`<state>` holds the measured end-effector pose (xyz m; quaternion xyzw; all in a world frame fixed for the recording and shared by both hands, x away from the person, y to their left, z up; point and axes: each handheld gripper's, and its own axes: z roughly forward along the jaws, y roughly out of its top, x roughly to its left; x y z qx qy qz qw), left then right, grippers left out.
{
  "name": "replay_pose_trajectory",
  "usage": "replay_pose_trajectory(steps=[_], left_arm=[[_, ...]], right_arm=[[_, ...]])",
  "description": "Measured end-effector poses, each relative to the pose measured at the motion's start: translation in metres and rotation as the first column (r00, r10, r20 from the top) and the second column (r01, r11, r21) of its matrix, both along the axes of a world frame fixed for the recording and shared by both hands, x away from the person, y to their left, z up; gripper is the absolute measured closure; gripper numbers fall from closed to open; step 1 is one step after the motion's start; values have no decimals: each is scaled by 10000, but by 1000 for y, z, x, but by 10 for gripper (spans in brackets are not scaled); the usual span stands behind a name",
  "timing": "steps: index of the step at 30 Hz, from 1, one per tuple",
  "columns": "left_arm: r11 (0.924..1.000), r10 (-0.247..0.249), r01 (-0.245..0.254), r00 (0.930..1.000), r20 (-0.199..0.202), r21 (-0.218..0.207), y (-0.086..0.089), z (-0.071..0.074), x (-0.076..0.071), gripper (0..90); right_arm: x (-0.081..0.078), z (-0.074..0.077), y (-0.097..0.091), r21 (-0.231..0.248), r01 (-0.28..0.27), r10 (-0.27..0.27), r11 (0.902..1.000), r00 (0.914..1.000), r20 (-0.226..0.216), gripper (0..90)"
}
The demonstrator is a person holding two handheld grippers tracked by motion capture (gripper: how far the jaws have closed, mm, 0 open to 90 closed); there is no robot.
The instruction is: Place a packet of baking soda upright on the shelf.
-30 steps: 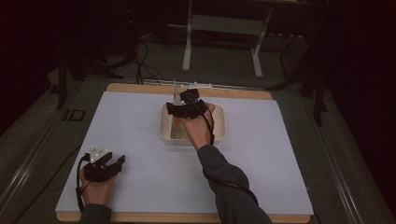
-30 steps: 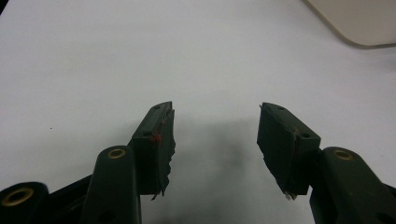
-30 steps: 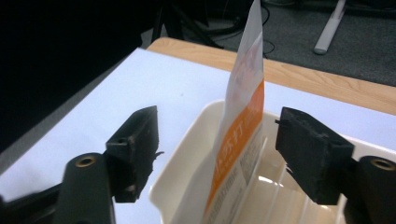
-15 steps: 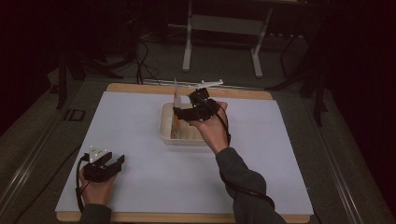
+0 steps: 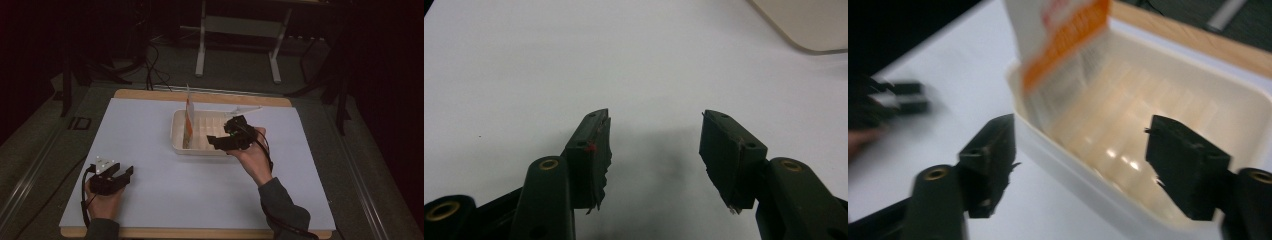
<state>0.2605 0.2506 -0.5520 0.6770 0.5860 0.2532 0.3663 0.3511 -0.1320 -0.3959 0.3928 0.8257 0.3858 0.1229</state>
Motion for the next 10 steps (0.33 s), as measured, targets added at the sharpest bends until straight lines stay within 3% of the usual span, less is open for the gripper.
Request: replay_pose_trajectory(steps=[4,10], left_arm=[[10000,-7,7,10000,-29,71,0,0,0,460],[9999,1,-1,10000,-25,134,-1,0,0,459]], right_arm=[[-3,-18,-17,-427,232,-243,9988,9994,-232,292],[-6,-45,-48,-550,879,-895,9946,9956,-277,276]])
